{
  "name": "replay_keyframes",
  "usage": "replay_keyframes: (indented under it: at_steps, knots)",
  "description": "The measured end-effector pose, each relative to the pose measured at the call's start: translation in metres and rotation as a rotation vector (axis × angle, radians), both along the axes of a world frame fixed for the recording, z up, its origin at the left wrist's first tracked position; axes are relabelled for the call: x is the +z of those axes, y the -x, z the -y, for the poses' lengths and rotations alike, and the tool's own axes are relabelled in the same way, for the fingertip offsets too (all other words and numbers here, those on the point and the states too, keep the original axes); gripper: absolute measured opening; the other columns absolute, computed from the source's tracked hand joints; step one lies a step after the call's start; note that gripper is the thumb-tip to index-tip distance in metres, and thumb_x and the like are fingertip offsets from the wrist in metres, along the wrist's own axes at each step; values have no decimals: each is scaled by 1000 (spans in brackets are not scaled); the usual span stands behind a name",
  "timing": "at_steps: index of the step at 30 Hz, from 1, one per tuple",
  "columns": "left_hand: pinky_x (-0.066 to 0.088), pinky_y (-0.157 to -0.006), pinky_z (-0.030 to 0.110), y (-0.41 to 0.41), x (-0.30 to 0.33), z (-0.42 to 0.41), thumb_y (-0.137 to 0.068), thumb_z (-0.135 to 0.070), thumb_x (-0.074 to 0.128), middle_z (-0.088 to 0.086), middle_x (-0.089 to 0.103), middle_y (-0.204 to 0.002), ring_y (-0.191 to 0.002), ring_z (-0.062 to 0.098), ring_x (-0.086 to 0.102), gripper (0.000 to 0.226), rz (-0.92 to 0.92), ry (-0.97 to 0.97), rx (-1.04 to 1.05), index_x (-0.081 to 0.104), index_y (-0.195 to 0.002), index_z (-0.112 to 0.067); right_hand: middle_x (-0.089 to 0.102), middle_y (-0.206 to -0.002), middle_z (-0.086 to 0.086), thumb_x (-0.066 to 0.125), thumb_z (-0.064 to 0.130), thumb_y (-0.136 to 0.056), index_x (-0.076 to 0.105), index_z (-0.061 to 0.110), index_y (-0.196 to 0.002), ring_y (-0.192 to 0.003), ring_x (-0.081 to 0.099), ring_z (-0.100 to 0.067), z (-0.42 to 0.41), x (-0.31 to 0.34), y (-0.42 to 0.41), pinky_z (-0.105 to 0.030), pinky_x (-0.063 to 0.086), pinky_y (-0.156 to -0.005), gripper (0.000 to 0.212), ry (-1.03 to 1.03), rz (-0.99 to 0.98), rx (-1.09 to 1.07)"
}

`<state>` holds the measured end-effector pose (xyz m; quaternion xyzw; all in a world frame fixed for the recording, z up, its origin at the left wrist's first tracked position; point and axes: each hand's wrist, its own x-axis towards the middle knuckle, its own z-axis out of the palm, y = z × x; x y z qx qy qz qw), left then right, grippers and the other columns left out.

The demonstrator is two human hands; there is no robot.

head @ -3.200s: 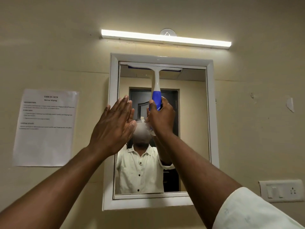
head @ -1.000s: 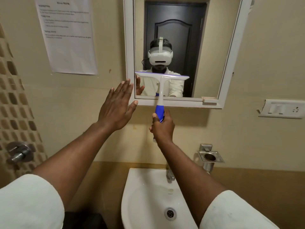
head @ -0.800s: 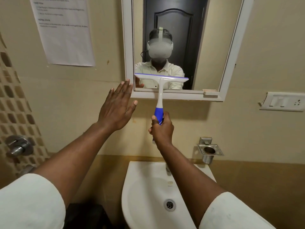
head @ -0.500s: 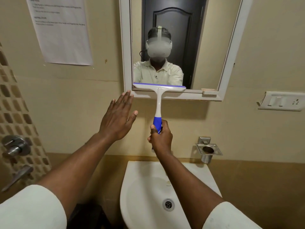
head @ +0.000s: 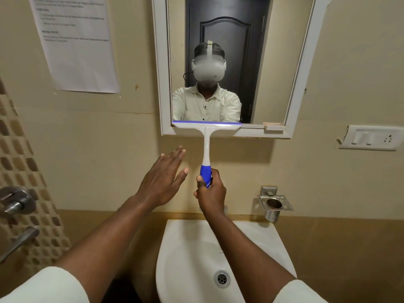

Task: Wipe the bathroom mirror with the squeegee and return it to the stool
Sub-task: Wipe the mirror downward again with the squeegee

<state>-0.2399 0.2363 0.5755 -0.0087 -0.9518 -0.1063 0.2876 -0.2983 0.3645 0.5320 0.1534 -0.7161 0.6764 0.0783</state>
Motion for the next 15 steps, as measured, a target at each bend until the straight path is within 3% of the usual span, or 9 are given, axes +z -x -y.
replay_keyframes:
  at_steps: [3,5,9,12,15]
  knots:
    - [33,-108,39,3,0,-7,-96,-49,31,-1,43,-147,-135,20,39,53,115,-106,-4,31,-144,-26,57,-90,1,59,23,-91,50,19,-118,-78,64,-25,1,-1,1,-33,57,-73,28,4,9,-7]
    - [47,-96,40,5,2,-12,-94,-51,35,0,57,-134,-118,17,55,52,218,-199,-24,40,-139,-25,59,-95,-2,59,22,-91,50,18,-120,-83,65,-27,2,-2,2,-36,57,-78,31,7,26,-8]
    - [49,-96,43,10,5,-23,-93,-48,42,-1,65,-121,-107,14,61,44,374,-355,-121,49,-132,-29,60,-91,0,58,15,-90,52,19,-119,-81,63,-21,2,-3,3,-35,57,-76,29,13,26,-1]
    - [52,-90,45,13,8,-30,-93,-41,46,-2,70,-101,-94,14,65,29,364,-416,-159,59,-118,-31,59,-83,7,58,13,-89,54,21,-115,-77,61,-16,1,-4,3,-31,57,-72,27,15,16,0]
    - [54,-87,46,15,12,-34,-93,-36,47,0,72,-91,-86,16,67,25,341,-463,-178,65,-107,-26,60,-86,9,56,10,-89,54,22,-115,-78,63,-17,0,-2,3,-37,58,-73,29,30,27,16]
